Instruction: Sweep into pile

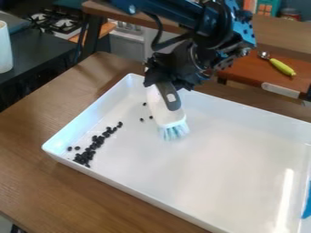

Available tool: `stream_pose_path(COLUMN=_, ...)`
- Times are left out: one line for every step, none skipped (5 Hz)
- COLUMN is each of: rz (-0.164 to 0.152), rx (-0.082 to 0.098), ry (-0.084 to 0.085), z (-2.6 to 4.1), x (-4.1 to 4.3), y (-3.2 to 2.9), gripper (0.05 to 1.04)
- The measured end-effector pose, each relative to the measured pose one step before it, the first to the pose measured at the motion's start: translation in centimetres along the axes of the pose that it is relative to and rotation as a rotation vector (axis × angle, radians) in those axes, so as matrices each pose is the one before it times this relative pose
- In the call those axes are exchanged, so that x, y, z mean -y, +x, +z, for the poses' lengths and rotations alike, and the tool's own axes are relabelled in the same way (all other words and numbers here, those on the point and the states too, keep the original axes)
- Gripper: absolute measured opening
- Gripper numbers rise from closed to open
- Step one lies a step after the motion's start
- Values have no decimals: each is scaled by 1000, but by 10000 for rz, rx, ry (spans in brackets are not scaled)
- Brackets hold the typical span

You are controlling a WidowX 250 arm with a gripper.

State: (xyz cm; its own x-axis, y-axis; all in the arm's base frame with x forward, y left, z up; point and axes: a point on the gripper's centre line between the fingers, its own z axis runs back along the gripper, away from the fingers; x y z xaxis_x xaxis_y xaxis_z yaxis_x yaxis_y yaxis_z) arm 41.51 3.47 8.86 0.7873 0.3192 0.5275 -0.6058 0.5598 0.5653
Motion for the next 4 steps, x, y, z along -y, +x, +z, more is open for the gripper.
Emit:
stream_pose_path(rz=277, rx=120, ry=239, z=-276, x=-706, y=-167, gripper=481)
stream_pose_path(rz=313, rx=-163, ry=200, z=-451, x=-1114, y=-1041, gripper=481)
stream_pose_path(rz=120, rx=146, ry=-92, z=127, x=-1828, y=-1012, gripper=481)
stream_pose_path(rz=-104, rx=294, ry=-70, z=62, x=-1083, y=-1098, gripper=481)
